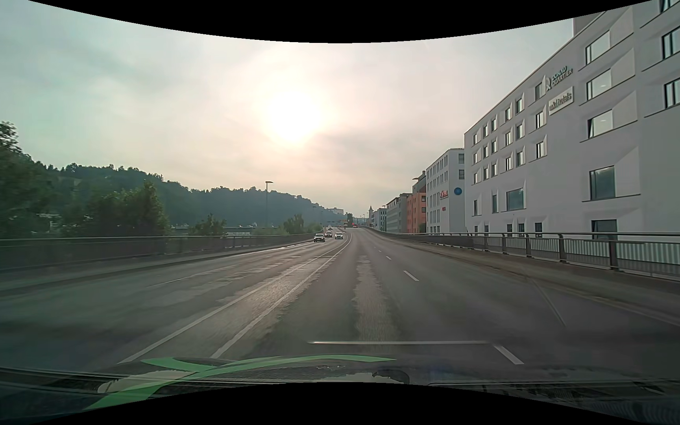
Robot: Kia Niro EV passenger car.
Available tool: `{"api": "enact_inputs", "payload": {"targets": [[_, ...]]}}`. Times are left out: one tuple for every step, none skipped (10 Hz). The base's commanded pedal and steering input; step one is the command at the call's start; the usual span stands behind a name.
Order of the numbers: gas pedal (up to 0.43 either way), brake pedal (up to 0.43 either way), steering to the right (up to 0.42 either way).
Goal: Follow the waypoints while adhering to traffic rules and regulations
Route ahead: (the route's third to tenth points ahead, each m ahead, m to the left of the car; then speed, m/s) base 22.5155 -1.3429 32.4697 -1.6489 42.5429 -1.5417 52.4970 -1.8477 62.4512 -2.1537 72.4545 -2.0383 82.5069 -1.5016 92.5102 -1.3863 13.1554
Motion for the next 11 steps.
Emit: {"api": "enact_inputs", "payload": {"targets": [[0.130,0.000,-0.002],[0.130,0.000,-0.002],[0.130,0.000,-0.002],[0.130,0.000,-0.002],[0.130,0.000,-0.002],[0.130,0.000,-0.002],[0.130,0.000,-0.002],[0.130,0.000,-0.003],[0.130,0.000,-0.003],[0.130,0.000,-0.003],[0.130,0.000,-0.003]]}}
